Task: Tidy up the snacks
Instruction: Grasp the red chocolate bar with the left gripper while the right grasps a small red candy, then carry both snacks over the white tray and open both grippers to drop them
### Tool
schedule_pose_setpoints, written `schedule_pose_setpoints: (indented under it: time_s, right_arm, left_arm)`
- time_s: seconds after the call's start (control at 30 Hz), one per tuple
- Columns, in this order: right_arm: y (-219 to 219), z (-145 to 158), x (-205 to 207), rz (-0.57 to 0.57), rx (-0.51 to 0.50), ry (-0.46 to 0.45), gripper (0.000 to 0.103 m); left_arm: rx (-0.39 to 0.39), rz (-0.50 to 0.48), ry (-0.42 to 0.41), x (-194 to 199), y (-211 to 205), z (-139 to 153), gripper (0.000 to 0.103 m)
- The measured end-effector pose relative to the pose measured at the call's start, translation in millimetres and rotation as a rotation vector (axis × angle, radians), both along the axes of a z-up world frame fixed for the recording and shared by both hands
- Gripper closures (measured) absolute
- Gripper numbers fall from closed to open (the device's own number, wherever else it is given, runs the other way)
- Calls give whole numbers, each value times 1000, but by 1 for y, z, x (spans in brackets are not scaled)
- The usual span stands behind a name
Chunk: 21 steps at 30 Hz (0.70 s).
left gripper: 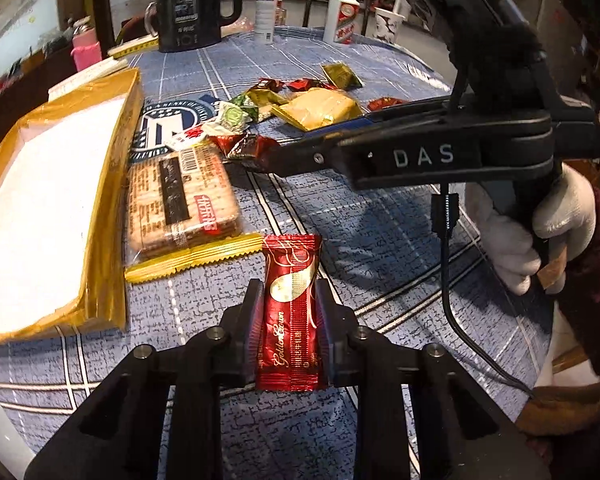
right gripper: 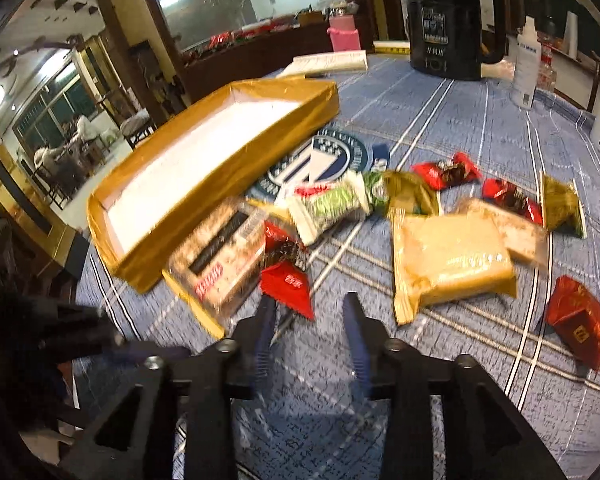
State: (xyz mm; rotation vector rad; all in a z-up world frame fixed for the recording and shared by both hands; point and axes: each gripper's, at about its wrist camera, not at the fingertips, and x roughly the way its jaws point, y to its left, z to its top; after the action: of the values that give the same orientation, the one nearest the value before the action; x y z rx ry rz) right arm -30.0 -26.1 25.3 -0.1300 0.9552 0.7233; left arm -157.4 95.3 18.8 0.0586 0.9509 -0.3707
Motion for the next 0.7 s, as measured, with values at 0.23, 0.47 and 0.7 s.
schedule_pose_setpoints:
  time_s: [0.23, 0.47, 0.7]
  right_arm:
    - [22, 1, 13, 14, 81, 69, 57]
    - [7, 2, 20, -59, 191, 158, 44]
    - [25, -12, 15, -114, 112, 147, 54]
  left_arm:
    - [-40, 36, -18, -9, 12, 7, 80]
    - [-109, 57, -49, -28, 33, 18, 80]
    - [-188, 83, -80, -35, 55, 33, 80]
